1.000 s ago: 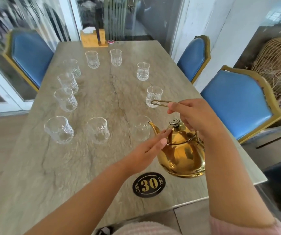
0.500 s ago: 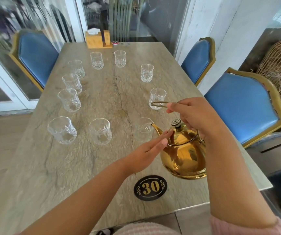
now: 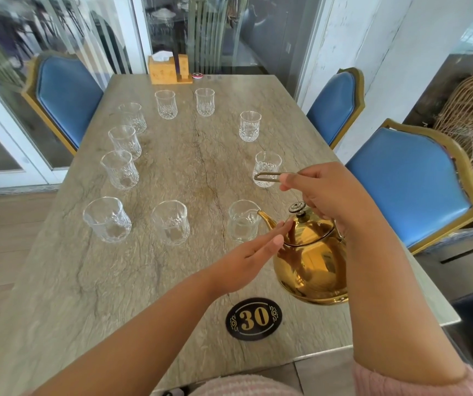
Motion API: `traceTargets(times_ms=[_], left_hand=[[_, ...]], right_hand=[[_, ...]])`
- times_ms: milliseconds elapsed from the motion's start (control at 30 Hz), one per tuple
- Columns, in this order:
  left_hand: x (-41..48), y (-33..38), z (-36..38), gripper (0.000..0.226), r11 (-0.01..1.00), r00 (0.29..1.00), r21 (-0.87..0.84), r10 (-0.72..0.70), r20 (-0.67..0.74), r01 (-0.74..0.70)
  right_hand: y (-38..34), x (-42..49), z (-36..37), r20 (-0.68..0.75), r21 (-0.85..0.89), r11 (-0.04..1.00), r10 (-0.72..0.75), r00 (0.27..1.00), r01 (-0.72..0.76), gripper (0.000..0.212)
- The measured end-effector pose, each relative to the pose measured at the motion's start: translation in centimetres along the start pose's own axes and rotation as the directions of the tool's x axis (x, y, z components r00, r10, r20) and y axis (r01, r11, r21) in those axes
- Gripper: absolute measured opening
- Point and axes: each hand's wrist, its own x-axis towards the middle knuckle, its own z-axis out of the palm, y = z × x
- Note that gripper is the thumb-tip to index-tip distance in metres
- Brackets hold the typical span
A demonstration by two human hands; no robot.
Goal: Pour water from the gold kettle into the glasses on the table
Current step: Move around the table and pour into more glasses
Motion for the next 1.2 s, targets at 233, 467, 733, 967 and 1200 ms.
traceTargets(times_ms=[233, 467, 733, 967, 1200], left_hand=[[-0.06, 0.00, 0.12, 0.039, 1.000, 1.000, -0.020, 0.007, 0.001, -0.007], [-0.02, -0.11, 0.30, 0.044, 1.000, 1.000, -0.029, -0.002, -0.005, 0.002], [-0.12, 0.51, 0.45, 0.040, 0.999, 1.000, -0.045, -0.029, -0.003, 0.029], [-0.25, 0.49, 0.39, 0.038, 0.998, 0.999, -0.049, -0.033, -0.016, 0.032], [-0.30, 0.01, 0.43, 0.044, 0.998, 1.000, -0.058, -0.017, -0.009, 0.017]], right_hand=[[-0.25, -0.02, -0.11, 0.000, -0.024, 1.000, -0.012, 1.000, 0.012, 0.026], [-0.31, -0.16, -0.25, 0.012, -0.037, 0.999, -0.031, 0.999, 0.031, 0.029], [-0.32, -0.05, -0.30, 0.019, -0.064, 0.997, -0.032, 0.999, 0.033, 0.034], [-0.46, -0.03, -0.21, 0.030, -0.081, 0.996, -0.043, 0.999, 0.045, 0.033], [-0.52, -0.04, 0.05, 0.029, -0.091, 0.994, -0.062, 0.998, 0.064, 0.037]])
